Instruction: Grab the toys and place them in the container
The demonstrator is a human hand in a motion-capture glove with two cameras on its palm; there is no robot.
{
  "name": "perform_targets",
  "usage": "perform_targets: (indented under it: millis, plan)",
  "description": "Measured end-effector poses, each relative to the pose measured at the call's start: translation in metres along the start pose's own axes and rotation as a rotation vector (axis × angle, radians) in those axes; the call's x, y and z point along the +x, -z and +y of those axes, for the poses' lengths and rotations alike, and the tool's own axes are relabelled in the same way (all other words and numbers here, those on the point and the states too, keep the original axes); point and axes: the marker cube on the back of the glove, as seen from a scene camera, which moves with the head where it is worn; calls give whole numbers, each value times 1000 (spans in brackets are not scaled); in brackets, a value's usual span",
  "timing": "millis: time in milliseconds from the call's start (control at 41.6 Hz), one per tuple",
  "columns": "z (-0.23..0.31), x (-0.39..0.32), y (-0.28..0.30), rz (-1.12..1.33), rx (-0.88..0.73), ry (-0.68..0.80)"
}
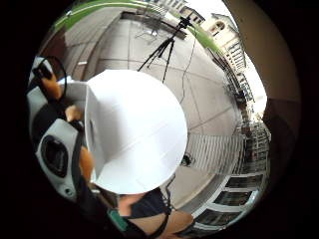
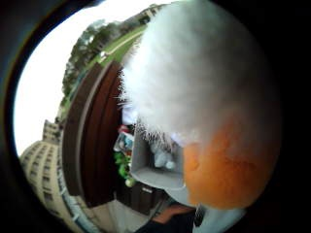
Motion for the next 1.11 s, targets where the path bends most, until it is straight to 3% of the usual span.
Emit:
perform_targets:
  millis: [240,457,745,1106]
  plan:
    - [25,-85,-4,-64,-1,106]
    - [31,-118,-32,-33,-58,152]
    - [15,-91,-67,-55,-211,201]
    - [32,-36,-47,-27,-129,151]
